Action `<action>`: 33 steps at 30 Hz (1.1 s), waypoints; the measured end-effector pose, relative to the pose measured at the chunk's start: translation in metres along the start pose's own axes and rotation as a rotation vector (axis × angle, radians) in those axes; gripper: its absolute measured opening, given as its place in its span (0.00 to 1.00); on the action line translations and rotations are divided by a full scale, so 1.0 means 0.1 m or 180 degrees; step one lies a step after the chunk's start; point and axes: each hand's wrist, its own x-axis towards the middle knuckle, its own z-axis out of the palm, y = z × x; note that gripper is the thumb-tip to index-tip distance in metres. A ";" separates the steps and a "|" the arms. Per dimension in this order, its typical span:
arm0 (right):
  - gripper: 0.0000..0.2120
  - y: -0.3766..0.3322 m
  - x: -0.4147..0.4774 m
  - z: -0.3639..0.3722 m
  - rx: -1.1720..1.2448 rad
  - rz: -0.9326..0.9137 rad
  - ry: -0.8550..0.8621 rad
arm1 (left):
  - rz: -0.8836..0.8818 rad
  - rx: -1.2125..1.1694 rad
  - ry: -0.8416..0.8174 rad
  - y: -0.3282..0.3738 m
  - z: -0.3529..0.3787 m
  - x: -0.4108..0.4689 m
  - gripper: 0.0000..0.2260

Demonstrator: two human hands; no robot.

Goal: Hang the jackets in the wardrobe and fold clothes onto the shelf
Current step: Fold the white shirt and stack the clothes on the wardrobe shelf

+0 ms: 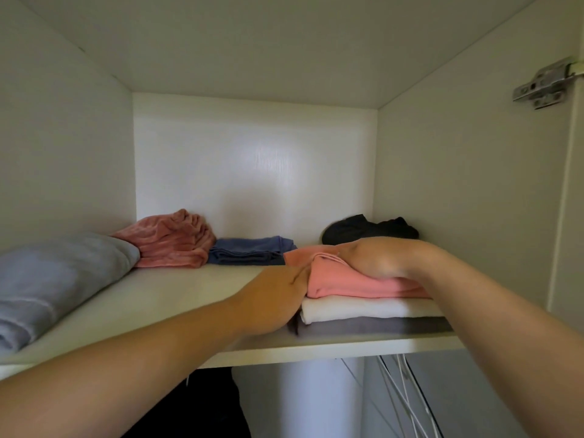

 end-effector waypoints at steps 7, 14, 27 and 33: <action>0.28 0.37 -0.13 -0.14 0.0426 0.0439 0.0026 | -0.0114 -0.0220 -0.0155 0.40 0.29 0.19 0.25; 0.19 0.18 -0.07 -0.26 -0.0349 0.0515 0.0008 | -0.0126 0.0398 -0.0562 0.10 -0.03 0.16 0.23; 0.18 -1.77 1.21 0.34 -0.0769 -0.0567 -0.0389 | -0.1640 0.2092 -0.0493 -1.09 -0.84 -0.37 0.22; 0.31 -1.83 1.82 0.69 -0.0484 -0.0443 -0.0368 | -0.1508 0.2000 -0.0140 -1.31 -0.87 -0.39 0.17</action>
